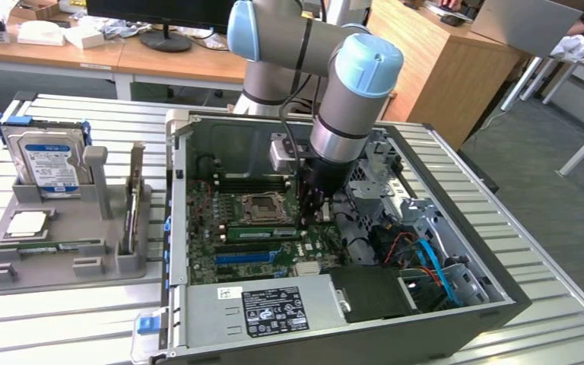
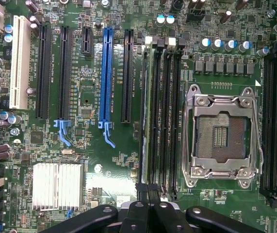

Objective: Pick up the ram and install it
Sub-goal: 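Press down the ram until it locks into place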

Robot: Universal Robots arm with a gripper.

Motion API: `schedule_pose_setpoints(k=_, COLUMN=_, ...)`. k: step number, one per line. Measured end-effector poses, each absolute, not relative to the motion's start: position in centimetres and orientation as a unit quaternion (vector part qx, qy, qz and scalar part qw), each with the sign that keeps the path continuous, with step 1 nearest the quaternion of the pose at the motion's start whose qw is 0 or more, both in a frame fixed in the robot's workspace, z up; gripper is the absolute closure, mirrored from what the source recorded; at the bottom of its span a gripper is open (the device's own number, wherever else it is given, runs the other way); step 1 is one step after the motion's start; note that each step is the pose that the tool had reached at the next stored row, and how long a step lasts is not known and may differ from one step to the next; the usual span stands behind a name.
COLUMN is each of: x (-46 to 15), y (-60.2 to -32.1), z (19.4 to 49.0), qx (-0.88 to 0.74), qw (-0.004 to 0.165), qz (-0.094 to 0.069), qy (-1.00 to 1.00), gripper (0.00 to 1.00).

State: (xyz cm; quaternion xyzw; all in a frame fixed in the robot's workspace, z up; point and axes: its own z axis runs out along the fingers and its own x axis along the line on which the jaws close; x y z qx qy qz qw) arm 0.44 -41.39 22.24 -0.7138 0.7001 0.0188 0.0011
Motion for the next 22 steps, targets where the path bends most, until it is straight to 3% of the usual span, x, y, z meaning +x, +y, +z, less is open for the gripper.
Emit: schedule_pose_setpoints(k=22, x=0.4, y=-41.4, z=24.8, qx=-0.714, qw=0.001, qz=0.019, qy=0.700, gripper=0.90)
